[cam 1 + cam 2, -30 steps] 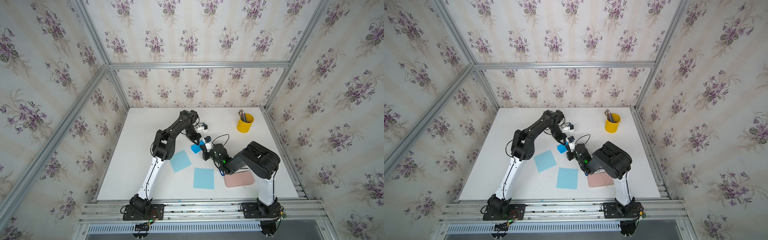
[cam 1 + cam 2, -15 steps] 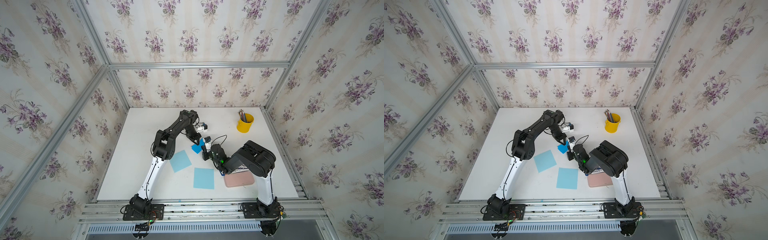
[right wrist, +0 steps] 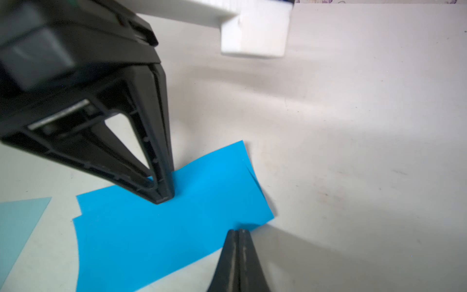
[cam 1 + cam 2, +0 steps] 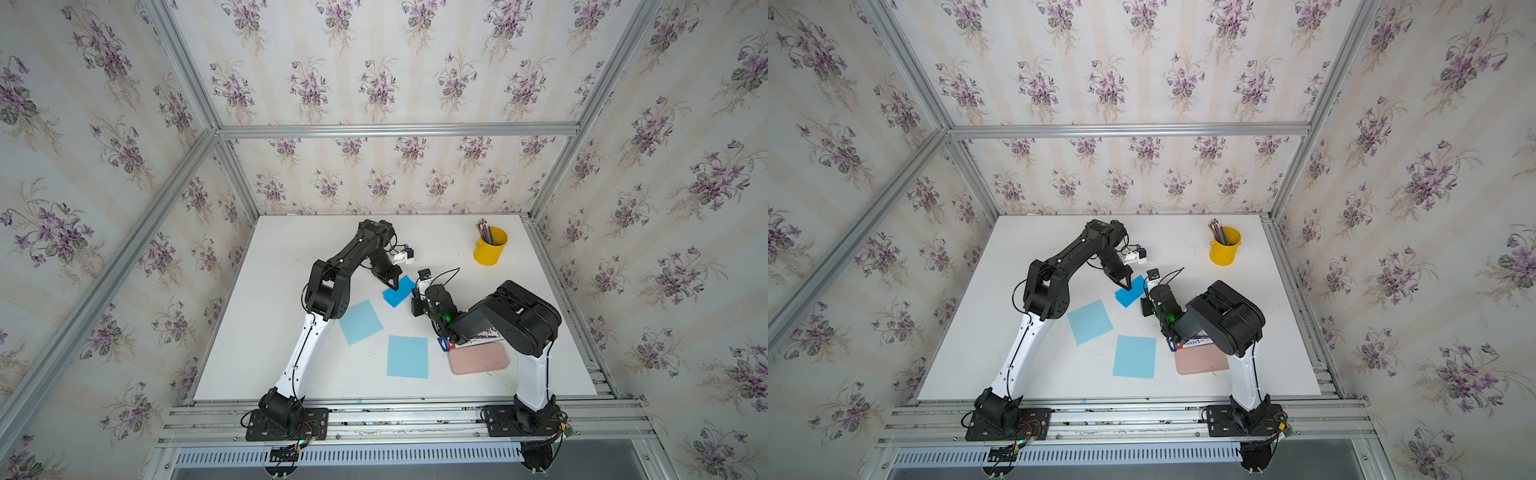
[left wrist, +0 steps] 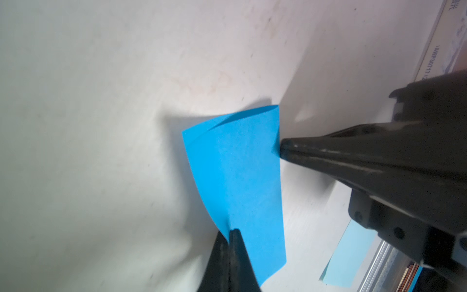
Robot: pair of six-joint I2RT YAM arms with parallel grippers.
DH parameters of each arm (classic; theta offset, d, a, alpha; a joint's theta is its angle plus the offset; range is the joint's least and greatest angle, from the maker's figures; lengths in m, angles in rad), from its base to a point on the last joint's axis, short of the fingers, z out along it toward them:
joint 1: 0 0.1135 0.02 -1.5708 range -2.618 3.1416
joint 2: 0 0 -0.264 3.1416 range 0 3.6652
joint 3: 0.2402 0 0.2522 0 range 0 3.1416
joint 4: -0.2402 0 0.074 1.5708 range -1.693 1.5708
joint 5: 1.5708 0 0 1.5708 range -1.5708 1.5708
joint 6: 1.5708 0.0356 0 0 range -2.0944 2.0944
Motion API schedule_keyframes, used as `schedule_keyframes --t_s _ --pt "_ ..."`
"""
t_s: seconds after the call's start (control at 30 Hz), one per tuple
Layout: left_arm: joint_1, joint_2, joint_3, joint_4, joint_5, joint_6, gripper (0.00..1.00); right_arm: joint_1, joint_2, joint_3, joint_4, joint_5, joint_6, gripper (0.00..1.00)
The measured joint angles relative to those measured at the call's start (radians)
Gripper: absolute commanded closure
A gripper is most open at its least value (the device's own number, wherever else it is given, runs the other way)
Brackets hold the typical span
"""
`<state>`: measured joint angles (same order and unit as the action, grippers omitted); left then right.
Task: Fold the square paper along the opposite sides
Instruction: Smooth out the paper at the center of the board.
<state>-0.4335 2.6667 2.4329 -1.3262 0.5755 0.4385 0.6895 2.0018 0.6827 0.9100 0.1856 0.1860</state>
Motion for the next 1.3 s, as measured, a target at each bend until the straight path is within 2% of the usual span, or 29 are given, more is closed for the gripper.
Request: schedule_keyframes --t_s 0.2,0.43,0.6,0.73,0.87,1.0,1.1,1.3 --pt "0.0 0.0 -0.003 0.002 0.002 0.0 1.0 -0.011 -0.012 0.032 -0.029 0.0 -0.008 1.0" --pt "0.0 -0.001 -0.003 0.002 0.002 0.0 1.0 0.043 0.014 0.093 0.006 0.007 -0.025 1.0" --pt "-0.003 -0.001 -0.003 0.002 0.002 0.0 1.0 0.064 0.02 0.089 -0.008 0.045 0.01 1.0" --pt "-0.003 -0.003 -0.004 0.002 -0.002 0.0 1.0 0.064 -0.061 0.029 -0.046 0.086 0.015 1.0" --pt "-0.003 -0.003 -0.005 0.003 -0.005 0.0 1.0 0.05 -0.102 0.002 0.002 0.1 0.005 1.0" --pt "-0.004 -0.003 -0.005 0.003 -0.005 0.0 1.0 0.054 -0.039 -0.019 0.086 0.053 0.021 1.0" --pt "-0.004 -0.003 -0.003 0.003 -0.006 0.0 1.0 0.057 0.031 0.025 0.118 0.008 0.061 1.0" --pt "-0.004 -0.003 -0.003 0.003 -0.007 0.0 1.0 0.077 0.077 0.081 0.102 0.032 0.111 1.0"
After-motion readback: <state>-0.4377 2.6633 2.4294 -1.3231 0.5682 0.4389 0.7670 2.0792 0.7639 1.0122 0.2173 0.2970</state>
